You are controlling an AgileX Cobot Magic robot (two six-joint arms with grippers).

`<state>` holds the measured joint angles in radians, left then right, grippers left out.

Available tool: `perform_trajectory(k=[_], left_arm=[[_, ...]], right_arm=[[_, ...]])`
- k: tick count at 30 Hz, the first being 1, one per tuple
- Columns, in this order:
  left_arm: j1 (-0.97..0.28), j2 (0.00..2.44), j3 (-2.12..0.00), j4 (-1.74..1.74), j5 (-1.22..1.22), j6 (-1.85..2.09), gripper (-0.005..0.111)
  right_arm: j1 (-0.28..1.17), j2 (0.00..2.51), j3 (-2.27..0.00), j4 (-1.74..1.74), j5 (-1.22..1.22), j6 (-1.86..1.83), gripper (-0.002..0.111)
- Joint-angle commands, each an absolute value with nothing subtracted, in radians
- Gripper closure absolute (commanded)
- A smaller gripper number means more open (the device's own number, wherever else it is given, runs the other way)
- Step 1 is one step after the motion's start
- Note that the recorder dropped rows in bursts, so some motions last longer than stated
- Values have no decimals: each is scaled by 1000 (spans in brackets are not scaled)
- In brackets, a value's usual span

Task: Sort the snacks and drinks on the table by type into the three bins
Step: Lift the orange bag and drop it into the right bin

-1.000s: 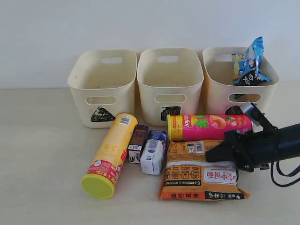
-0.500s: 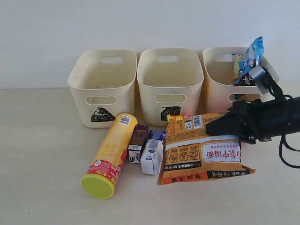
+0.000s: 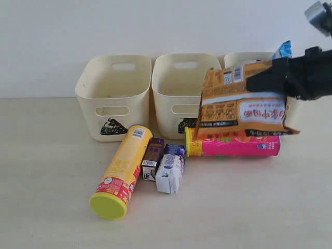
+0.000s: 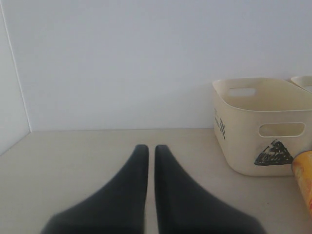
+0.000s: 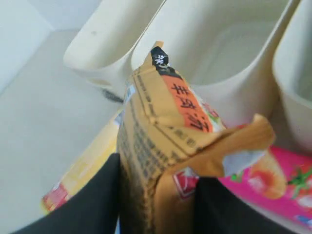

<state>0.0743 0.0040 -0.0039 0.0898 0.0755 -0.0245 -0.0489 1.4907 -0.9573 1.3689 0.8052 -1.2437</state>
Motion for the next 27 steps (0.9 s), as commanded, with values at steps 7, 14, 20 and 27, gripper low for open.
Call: perform_trajectory(k=[7,14,20,27], left_arm=[[69,0,0,94,68,-24,103],[69,0,0,94,68,-24,103],[69,0,0,94,68,-24,103],[69,0,0,94,68,-24,103]], right_arm=[[-49,1397,-989,1497,253,-1283,100],[-49,1441,-1078,1508,189,-1296,100],[-49,1526,-1142,1512,176,-1296,100],[-49,1661,-1230,1512,179,-1291,100]])
